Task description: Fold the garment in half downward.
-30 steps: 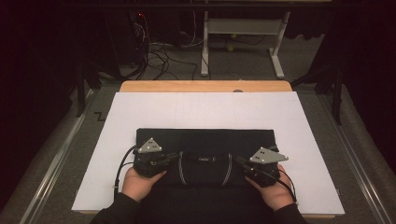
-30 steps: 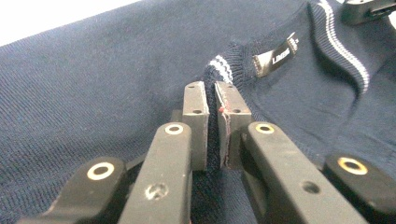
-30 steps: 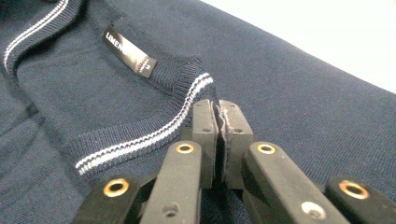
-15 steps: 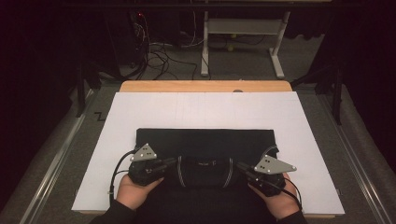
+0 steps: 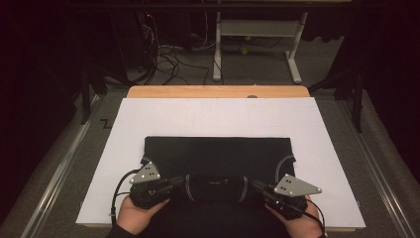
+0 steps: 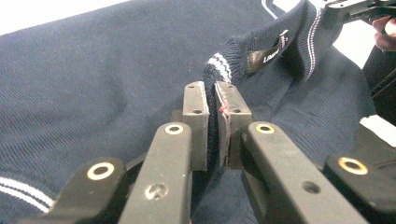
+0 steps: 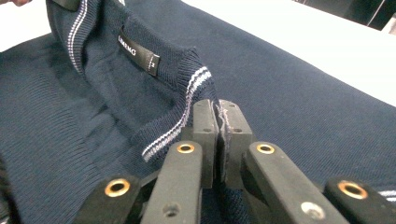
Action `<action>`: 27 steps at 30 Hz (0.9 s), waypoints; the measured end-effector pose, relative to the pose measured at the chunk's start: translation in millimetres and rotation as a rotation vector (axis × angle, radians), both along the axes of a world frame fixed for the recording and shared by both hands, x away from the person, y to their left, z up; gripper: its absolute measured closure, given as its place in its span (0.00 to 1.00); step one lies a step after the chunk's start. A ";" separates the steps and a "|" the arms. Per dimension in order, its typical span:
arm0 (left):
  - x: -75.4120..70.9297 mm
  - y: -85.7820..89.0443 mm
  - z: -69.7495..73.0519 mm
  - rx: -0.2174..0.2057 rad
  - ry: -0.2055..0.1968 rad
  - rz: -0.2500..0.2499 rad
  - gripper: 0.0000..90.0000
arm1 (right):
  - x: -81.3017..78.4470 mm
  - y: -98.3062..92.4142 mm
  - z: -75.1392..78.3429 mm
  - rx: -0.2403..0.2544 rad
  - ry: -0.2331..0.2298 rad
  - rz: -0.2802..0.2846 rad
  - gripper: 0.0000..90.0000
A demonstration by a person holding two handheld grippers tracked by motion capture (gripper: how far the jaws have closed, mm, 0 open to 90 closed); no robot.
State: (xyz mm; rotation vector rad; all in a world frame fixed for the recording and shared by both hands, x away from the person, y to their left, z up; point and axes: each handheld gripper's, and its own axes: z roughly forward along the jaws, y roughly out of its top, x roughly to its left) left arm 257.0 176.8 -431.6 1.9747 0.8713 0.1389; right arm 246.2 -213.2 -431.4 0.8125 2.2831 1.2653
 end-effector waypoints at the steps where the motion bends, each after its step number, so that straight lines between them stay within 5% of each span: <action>1: -1.8 0.9 0.0 -0.002 0.000 -0.004 0.88 | -1.7 -0.3 0.0 0.004 0.003 0.004 0.97; 7: -22.0 2.5 -1.2 0.007 -0.002 -0.053 0.88 | -17.5 -2.5 2.9 -0.002 -0.010 0.022 0.97; 19: -67.6 3.1 -19.7 0.066 0.042 -0.124 0.88 | -60.7 -6.7 -10.6 -0.045 0.034 0.077 0.97; 27: -82.8 5.3 -22.7 0.083 0.045 -0.142 0.87 | -76.5 -6.2 -15.3 -0.076 0.043 0.102 0.97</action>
